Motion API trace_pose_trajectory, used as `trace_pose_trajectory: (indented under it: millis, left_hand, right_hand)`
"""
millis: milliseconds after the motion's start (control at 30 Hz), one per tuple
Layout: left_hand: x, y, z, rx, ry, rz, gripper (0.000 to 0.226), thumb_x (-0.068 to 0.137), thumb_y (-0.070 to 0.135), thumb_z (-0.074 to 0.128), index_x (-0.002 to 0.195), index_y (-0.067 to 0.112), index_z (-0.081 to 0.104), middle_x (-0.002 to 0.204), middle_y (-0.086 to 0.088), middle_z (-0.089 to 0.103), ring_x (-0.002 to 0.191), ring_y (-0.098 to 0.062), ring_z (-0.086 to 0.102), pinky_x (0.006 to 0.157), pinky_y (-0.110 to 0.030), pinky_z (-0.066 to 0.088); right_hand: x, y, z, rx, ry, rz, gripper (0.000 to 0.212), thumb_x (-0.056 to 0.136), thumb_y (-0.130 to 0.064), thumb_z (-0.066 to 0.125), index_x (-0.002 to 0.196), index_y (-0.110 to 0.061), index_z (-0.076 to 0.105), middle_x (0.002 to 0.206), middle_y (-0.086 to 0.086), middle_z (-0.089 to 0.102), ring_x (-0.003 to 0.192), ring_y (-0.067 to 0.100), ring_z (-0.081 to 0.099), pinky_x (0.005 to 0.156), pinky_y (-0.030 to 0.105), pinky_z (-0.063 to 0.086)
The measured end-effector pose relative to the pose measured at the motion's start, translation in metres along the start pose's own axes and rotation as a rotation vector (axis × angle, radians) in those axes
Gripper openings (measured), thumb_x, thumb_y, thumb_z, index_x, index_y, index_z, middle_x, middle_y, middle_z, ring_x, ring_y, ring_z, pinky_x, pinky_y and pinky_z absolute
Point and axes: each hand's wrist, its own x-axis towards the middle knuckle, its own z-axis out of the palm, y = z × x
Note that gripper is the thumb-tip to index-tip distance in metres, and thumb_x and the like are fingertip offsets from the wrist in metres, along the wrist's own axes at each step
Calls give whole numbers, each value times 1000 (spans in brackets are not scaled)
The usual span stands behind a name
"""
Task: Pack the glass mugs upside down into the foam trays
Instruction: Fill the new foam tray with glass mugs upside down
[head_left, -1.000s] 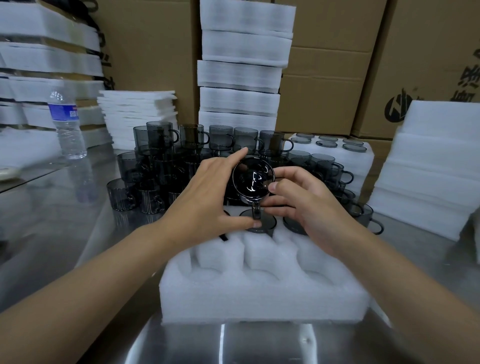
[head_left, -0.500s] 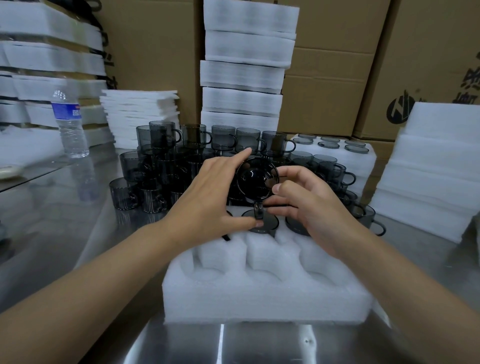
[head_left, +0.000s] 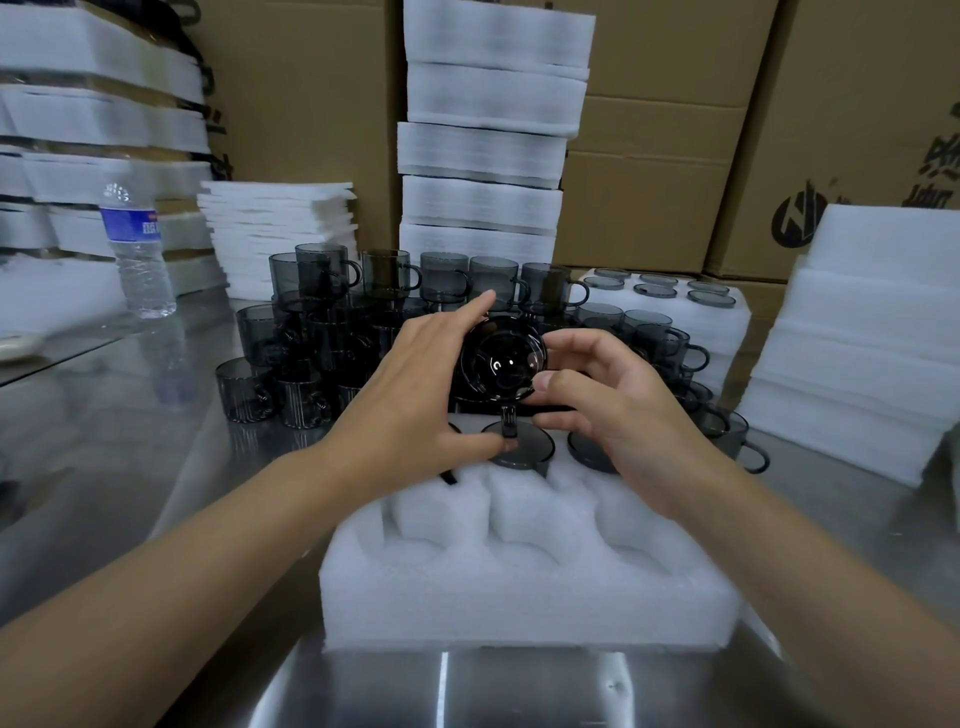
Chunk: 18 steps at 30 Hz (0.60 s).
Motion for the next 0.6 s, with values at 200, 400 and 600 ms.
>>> trace_pose_trajectory:
  millis: [200, 400, 600]
  left_hand:
    - [0, -1, 1, -29, 9, -12, 107, 61, 44, 79, 148, 30, 18, 125, 24, 33, 122, 4, 22, 98, 4, 13]
    - [1, 0, 1, -73, 5, -24, 103, 59, 50, 73, 145, 37, 18, 121, 37, 28, 123, 6, 24, 99, 2, 15]
    - [0, 1, 0, -87, -12, -34, 100, 62, 52, 66, 148, 34, 18, 132, 21, 38, 129, 2, 25, 100, -1, 18]
  right_hand:
    - [-1, -1, 0, -10, -2, -3, 37, 68, -25, 69, 104, -26, 61, 101, -1, 64, 83, 10, 70, 68, 22, 53]
    - [-1, -2, 1, -6, 9, 2, 36, 67, -24, 69, 103, -25, 61, 100, 0, 64, 83, 11, 70, 67, 21, 53]
    - [-2, -2, 0, -17, 21, 7, 31, 74, -19, 70, 103, -24, 61, 98, -2, 65, 83, 11, 70, 67, 22, 54]
